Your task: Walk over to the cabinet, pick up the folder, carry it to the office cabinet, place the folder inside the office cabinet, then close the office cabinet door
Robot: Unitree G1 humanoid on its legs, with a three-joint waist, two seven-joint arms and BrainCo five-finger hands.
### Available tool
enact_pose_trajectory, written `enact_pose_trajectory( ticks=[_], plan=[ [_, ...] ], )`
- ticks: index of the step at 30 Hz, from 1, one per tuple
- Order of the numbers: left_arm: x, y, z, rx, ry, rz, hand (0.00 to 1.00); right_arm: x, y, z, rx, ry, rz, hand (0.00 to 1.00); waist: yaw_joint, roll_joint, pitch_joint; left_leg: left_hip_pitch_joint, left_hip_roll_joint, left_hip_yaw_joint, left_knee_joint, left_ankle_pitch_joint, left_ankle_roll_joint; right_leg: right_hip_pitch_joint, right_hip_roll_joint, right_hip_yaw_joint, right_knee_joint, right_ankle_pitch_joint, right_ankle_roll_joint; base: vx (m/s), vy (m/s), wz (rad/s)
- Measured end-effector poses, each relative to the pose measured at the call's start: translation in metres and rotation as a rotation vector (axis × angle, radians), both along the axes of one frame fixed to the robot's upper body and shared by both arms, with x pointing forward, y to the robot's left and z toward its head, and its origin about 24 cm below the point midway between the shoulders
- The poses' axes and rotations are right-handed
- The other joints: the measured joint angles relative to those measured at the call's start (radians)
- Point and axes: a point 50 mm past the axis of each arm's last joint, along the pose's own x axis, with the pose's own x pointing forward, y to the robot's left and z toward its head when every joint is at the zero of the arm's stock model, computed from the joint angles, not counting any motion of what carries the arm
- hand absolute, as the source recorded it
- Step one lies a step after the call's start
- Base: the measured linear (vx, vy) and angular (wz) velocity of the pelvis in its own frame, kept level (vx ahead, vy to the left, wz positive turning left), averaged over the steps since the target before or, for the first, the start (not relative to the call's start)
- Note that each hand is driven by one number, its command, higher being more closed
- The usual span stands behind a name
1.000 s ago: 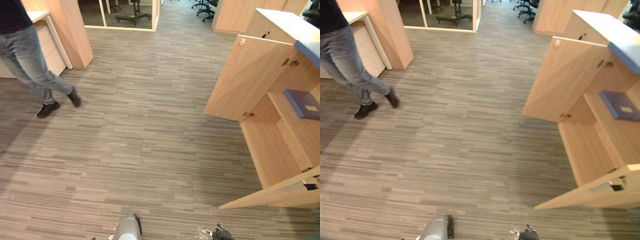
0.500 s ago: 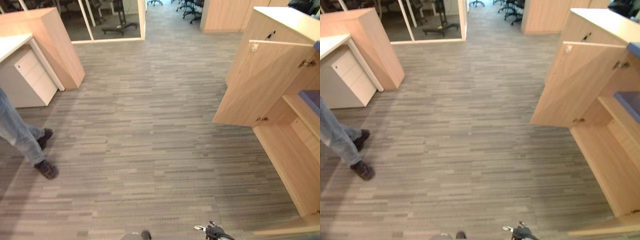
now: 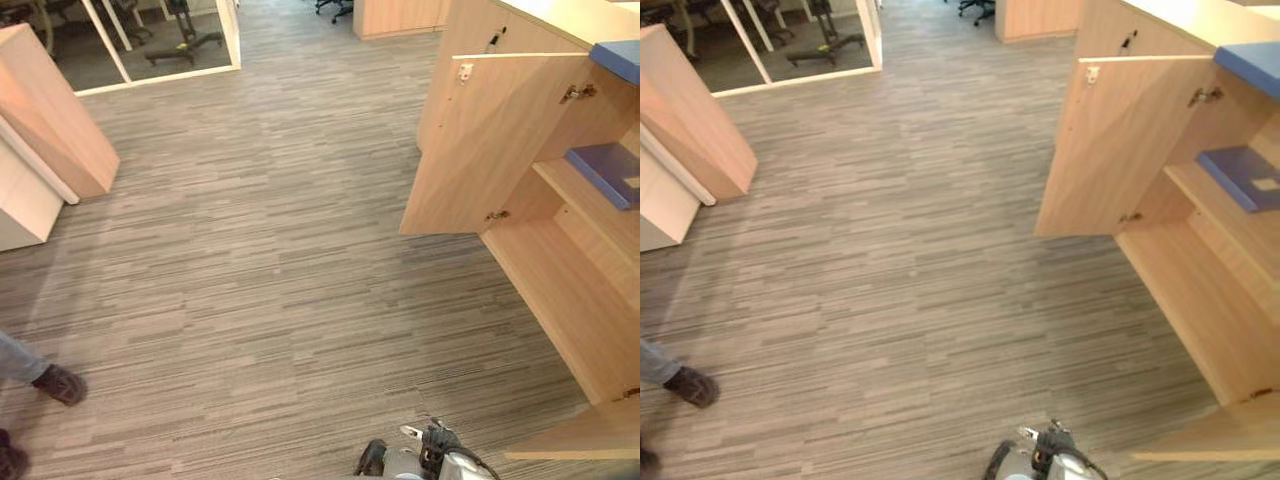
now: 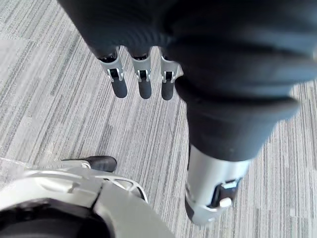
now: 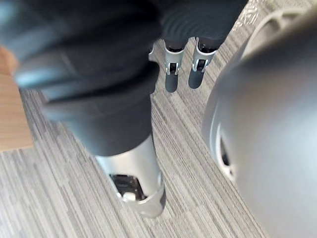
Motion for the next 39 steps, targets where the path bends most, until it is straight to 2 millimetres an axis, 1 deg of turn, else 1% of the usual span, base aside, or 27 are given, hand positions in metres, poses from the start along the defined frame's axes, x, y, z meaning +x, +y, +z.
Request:
enact_pose_trajectory(
  ticks=[2,3,4,6,8,9,12,13,14,16,17,18,19,20,22,24,25,27,28,29,30,31,32,34,35,37,39],
  plan=[
    [0.002,0.001,0.000,-0.001,-0.007,0.024,0.00,-0.007,0.000,-0.002,0.011,0.010,-0.034,0.00,-0.010,0.004,-0.004,-0.023,0.062,0.000,0.117,-0.045,-0.037,0.028,0.047,-0.003,-0.009,-0.043,0.001,0.35,-0.278,-0.06],
    [0.002,0.003,0.001,0.002,-0.012,0.033,0.00,-0.010,0.000,-0.003,0.015,0.015,-0.041,0.00,-0.011,-0.001,-0.003,-0.045,0.085,-0.003,0.190,-0.065,-0.039,0.041,0.061,-0.001,-0.024,-0.046,0.000,0.42,-0.361,-0.17],
    [0.002,0.006,0.001,0.003,-0.020,0.078,0.00,-0.014,0.004,-0.004,0.028,0.025,-0.046,0.00,-0.011,-0.016,0.000,-0.134,0.163,-0.024,0.455,-0.089,-0.026,0.105,0.109,0.005,-0.093,-0.032,-0.020,0.39,-0.313,-0.25],
    [0.001,0.007,0.002,0.001,-0.039,0.136,0.00,-0.016,0.006,-0.005,0.030,0.034,-0.036,0.00,0.000,-0.019,0.006,-0.253,0.252,-0.064,0.788,-0.102,-0.004,0.187,0.169,0.041,-0.171,-0.023,-0.033,0.40,-0.200,-0.53],
    [0.000,0.008,0.003,0.001,-0.046,0.162,0.00,-0.016,0.006,-0.005,0.025,0.038,-0.033,0.00,0.020,-0.025,0.009,-0.330,0.251,-0.090,0.920,-0.136,0.016,0.250,0.190,0.103,-0.219,-0.025,-0.037,0.36,-0.014,-0.91],
    [-0.002,0.007,0.002,-0.001,-0.043,0.165,0.00,-0.014,0.004,-0.005,0.022,0.039,-0.030,0.00,0.030,-0.027,0.011,-0.387,0.221,-0.113,0.921,-0.158,0.021,0.280,0.193,0.144,-0.245,-0.023,-0.034,0.38,0.038,-1.30],
    [-0.006,0.007,0.002,-0.001,-0.033,0.173,0.00,-0.010,0.006,-0.005,0.029,0.043,-0.024,0.00,0.055,-0.034,0.016,-0.496,0.138,-0.193,0.776,-0.164,0.024,0.320,0.171,0.263,-0.273,-0.019,-0.027,0.36,0.123,-1.27],
    [-0.007,0.009,0.002,0.006,-0.029,0.171,0.00,-0.007,0.008,-0.005,0.034,0.037,-0.022,0.00,0.057,-0.044,0.023,-0.528,0.082,-0.265,0.663,-0.154,0.014,0.343,0.145,0.309,-0.285,-0.019,-0.023,0.34,0.198,-1.30],
    [-0.006,0.011,0.003,0.013,-0.030,0.160,0.00,-0.004,0.008,-0.004,0.034,0.028,-0.021,0.00,0.062,-0.054,0.028,-0.548,0.031,-0.358,0.528,-0.125,0.004,0.357,0.112,0.359,-0.297,-0.021,0.002,0.35,0.227,-1.27],
    [-0.006,0.010,0.003,0.016,-0.027,0.150,0.00,-0.002,0.007,-0.003,0.028,0.014,-0.022,0.00,0.063,-0.053,0.028,-0.558,-0.008,-0.483,0.371,-0.040,-0.007,0.377,0.079,0.408,-0.325,-0.023,0.050,0.41,0.334,-1.10],
    [-0.007,0.008,0.002,0.014,-0.023,0.151,0.00,-0.004,0.009,-0.004,0.024,0.018,-0.001,0.00,0.070,-0.051,0.024,-0.543,-0.019,-0.504,0.342,0.085,-0.040,0.387,0.056,0.447,-0.328,-0.025,0.066,0.53,0.500,-1.22],
    [-0.003,0.013,0.004,0.030,-0.039,0.148,0.00,-0.003,0.018,-0.004,0.044,0.015,0.013,0.00,0.074,-0.065,0.022,-0.530,-0.039,-0.492,0.349,0.118,-0.013,0.380,0.032,0.465,-0.326,-0.007,0.075,0.44,0.428,-1.01],
    [0.001,0.016,0.005,0.040,-0.051,0.145,0.00,-0.002,0.027,-0.005,0.063,0.012,0.021,0.00,0.074,-0.078,0.019,-0.530,-0.048,-0.487,0.358,0.093,-0.011,0.372,0.023,0.465,-0.323,0.011,0.060,0.43,0.393,-0.85],
    [0.009,0.017,0.007,0.048,-0.078,0.139,0.00,0.000,0.034,-0.005,0.084,0.001,0.023,0.00,0.072,-0.079,0.020,-0.535,-0.047,-0.467,0.417,0.050,0.006,0.362,0.013,0.475,-0.308,0.051,0.073,0.38,0.354,-0.67],
    [0.012,0.019,0.008,0.053,-0.089,0.145,0.00,0.004,0.037,-0.003,0.093,-0.022,0.015,0.00,0.077,-0.081,0.010,-0.523,-0.042,-0.399,0.504,-0.016,0.048,0.370,-0.017,0.514,-0.295,0.073,0.086,0.35,0.344,-0.88],
    [0.014,0.018,0.008,0.051,-0.093,0.143,0.00,0.007,0.039,-0.002,0.097,-0.038,0.012,0.00,0.090,-0.087,-0.033,-0.508,-0.044,-0.329,0.524,-0.057,0.076,0.336,-0.057,0.548,-0.276,0.104,0.103,0.31,0.324,-1.20],
    [0.022,0.016,0.009,0.048,-0.114,0.130,0.00,0.010,0.038,0.000,0.096,-0.056,0.013,0.00,0.099,-0.079,-0.040,-0.465,-0.051,-0.267,0.504,-0.071,0.100,0.273,-0.094,0.577,-0.188,0.129,0.121,0.27,0.325,-1.20],
    [0.027,0.015,0.010,0.051,-0.125,0.105,0.00,0.008,0.037,0.000,0.096,-0.053,0.011,0.00,0.097,-0.074,-0.042,-0.424,-0.063,-0.242,0.473,-0.080,0.113,0.211,-0.119,0.588,-0.075,0.135,0.114,0.16,0.228,-0.93],
    [0.031,0.015,0.011,0.053,-0.133,0.088,0.00,0.003,0.036,-0.002,0.097,-0.040,0.007,0.00,0.091,-0.070,-0.042,-0.375,-0.073,-0.209,0.439,-0.085,0.123,0.148,-0.144,0.589,0.049,0.153,0.088,0.08,0.157,-0.76],
    [0.033,0.015,0.011,0.055,-0.135,0.073,0.00,0.001,0.035,-0.002,0.095,-0.037,0.002,0.00,0.082,-0.064,-0.044,-0.330,-0.081,-0.179,0.408,-0.092,0.133,0.100,-0.175,0.559,0.151,0.179,0.052,0.07,0.140,-0.68],
    [0.034,0.015,0.011,0.056,-0.136,0.071,0.00,0.002,0.034,-0.001,0.092,-0.043,0.001,0.00,0.076,-0.064,-0.046,-0.311,-0.082,-0.162,0.394,-0.095,0.139,0.085,-0.194,0.527,0.192,0.188,0.039,0.06,0.110,-0.61],
    [0.034,0.015,0.011,0.057,-0.135,0.068,0.00,0.002,0.034,-0.001,0.091,-0.045,0.003,0.00,0.063,-0.064,-0.048,-0.275,-0.086,-0.139,0.363,-0.097,0.141,0.064,-0.230,0.445,0.245,0.199,0.021,0.05,0.080,-0.62],
    [0.033,0.014,0.011,0.055,-0.133,0.069,0.00,0.002,0.034,-0.001,0.091,-0.047,0.003,0.00,0.059,-0.060,-0.050,-0.244,-0.084,-0.107,0.328,-0.097,0.140,0.057,-0.250,0.360,0.270,0.196,0.021,0.06,0.059,-0.64],
    [0.027,0.012,0.009,0.050,-0.119,0.076,0.00,0.002,0.032,-0.001,0.087,-0.047,0.003,0.00,0.058,-0.052,-0.054,-0.216,-0.071,-0.073,0.303,-0.095,0.138,0.056,-0.263,0.272,0.270,0.184,0.032,0.06,0.004,-0.73],
    [0.019,0.012,0.008,0.048,-0.097,0.077,0.00,0.003,0.031,0.000,0.084,-0.048,0.005,0.00,0.053,-0.045,-0.057,-0.202,-0.054,-0.046,0.283,-0.090,0.130,0.051,-0.252,0.210,0.260,0.149,0.057,0.07,-0.045,-0.83],
    [0.014,0.010,0.006,0.037,-0.075,0.077,0.00,0.006,0.030,0.000,0.081,-0.053,0.007,0.00,0.044,-0.037,-0.055,-0.192,-0.031,-0.030,0.262,-0.081,0.115,0.036,-0.210,0.160,0.240,0.065,0.084,0.07,-0.123,-0.66],
    [0.016,0.007,0.004,0.023,-0.065,0.053,0.00,0.012,0.026,0.002,0.069,-0.065,0.013,0.00,0.031,-0.023,-0.032,-0.157,0.007,-0.008,0.230,-0.062,0.085,0.005,-0.143,0.086,0.219,-0.011,0.083,0.08,-0.291,-0.46]
  ],
)
